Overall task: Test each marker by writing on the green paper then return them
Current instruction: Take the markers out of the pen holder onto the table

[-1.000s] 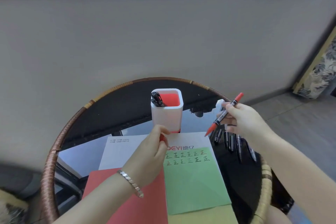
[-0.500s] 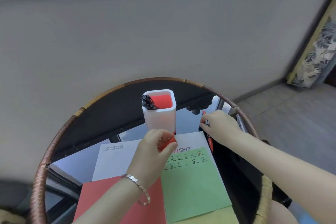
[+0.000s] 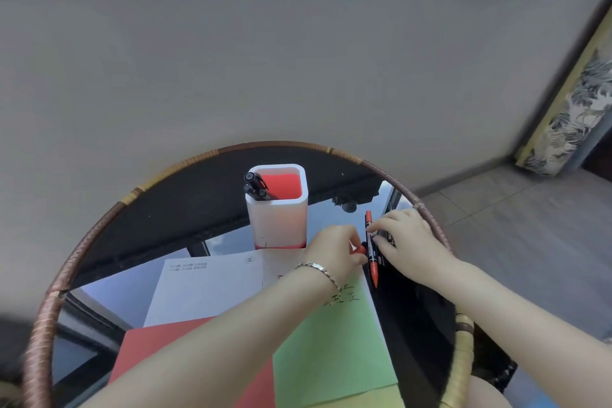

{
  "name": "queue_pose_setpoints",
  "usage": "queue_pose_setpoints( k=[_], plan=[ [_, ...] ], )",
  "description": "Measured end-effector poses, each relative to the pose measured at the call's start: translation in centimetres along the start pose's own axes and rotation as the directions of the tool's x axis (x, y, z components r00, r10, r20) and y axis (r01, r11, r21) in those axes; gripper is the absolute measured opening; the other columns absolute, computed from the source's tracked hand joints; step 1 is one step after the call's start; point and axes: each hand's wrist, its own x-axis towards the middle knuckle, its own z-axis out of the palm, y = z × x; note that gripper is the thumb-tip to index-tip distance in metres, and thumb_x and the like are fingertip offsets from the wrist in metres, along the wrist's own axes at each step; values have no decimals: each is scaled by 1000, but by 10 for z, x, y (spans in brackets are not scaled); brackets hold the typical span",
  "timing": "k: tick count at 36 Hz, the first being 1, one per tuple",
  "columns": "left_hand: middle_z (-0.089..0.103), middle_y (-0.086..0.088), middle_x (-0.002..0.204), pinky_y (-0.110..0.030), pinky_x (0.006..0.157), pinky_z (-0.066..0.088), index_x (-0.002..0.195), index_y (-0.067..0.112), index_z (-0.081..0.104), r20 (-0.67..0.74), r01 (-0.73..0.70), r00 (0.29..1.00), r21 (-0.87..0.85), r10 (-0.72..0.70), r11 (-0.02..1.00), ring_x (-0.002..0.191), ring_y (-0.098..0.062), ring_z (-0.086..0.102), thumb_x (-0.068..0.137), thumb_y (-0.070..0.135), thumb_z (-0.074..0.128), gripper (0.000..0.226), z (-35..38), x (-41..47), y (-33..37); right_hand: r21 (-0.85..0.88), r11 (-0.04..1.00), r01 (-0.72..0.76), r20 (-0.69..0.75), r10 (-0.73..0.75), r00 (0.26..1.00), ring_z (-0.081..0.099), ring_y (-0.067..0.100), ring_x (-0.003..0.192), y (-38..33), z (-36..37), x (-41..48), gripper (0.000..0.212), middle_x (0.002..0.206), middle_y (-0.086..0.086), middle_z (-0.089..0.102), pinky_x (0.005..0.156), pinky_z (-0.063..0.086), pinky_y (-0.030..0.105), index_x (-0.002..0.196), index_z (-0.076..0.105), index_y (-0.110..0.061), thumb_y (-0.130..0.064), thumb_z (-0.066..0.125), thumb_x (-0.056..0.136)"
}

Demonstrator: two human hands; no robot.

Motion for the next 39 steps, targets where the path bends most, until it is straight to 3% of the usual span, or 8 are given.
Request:
queue_pose_setpoints(
  k=[5, 10, 19, 24, 29, 32, 35, 39],
  plan=[
    [58, 2, 106, -28, 83, 47, 109, 18, 58, -58, -88, 995, -18, 87, 996, 94, -13, 55, 86, 38, 59, 31, -32, -28, -14, 181, 977, 114, -187, -79, 979, 51, 18, 100, -24, -12, 5, 21, 99, 2, 66, 90, 40, 28, 103, 67, -14, -12, 50, 90],
    [63, 8, 88, -22, 76, 49, 96, 21, 64, -218, -65, 975, -83, 45, 994, 82, -5, 58, 86, 30, 59, 14, -79, -65, -38, 301, 913, 277, -264, -199, 944, 49, 13, 89, -79, -31, 17, 19, 80, -7, 58, 75, 34, 7, 105, 65, -14, -14, 54, 89],
    [65, 12, 76, -14, 65, 45, 82, 24, 66, -358, 68, 927, -123, -109, 990, 74, 0, 60, 86, 18, 58, 11, -130, -98, -89, 390, 881, 268, -98, -249, 963, 46, 11, 93, -153, -37, 60, 30, 97, -3, 53, 77, 36, 24, 118, 57, -21, -31, 52, 90],
    [64, 13, 78, -11, 61, 42, 85, 24, 66, -389, 65, 914, -148, -118, 987, 74, -1, 59, 87, 17, 58, 11, -136, -102, -97, 337, 921, 197, -48, -192, 980, 42, 3, 68, -162, -38, 66, 22, 69, -16, 42, 54, 32, 19, 104, 63, -21, -32, 53, 88],
    [62, 11, 82, -2, 60, 42, 93, 22, 64, -418, 21, 903, -185, -98, 983, 78, -1, 58, 88, 17, 57, 10, -138, -100, -88, 343, 914, 218, -157, -173, 972, 48, 8, 72, -159, -48, 59, 17, 69, -16, 46, 64, 37, 23, 99, 66, -21, -28, 54, 89],
    [60, 11, 83, -3, 64, 43, 101, 22, 61, -484, -50, 873, -208, -59, 977, 77, -2, 57, 85, 16, 60, 17, -141, -97, -74, 312, 897, 313, -374, -187, 908, 49, 13, 77, -155, -64, 49, 18, 76, -8, 49, 76, 40, 26, 100, 68, -18, -25, 57, 88],
    [56, 9, 92, -5, 67, 45, 110, 24, 56, -556, -159, 831, -230, 4, 960, 77, -4, 56, 82, 17, 66, 31, -144, -94, -56, 308, 838, 450, -558, -224, 799, 50, 11, 72, -154, -84, 30, 16, 74, -5, 51, 70, 43, 19, 98, 69, -13, -21, 61, 86],
    [51, 8, 100, -12, 69, 51, 120, 25, 50, -593, -302, 799, -261, 95, 917, 75, -4, 58, 78, 21, 70, 46, -144, -89, -29, 254, 765, 592, -654, -315, 688, 51, 8, 72, -153, -98, 1, 20, 76, -12, 49, 68, 47, 19, 98, 68, -12, -25, 61, 84]
  ],
)
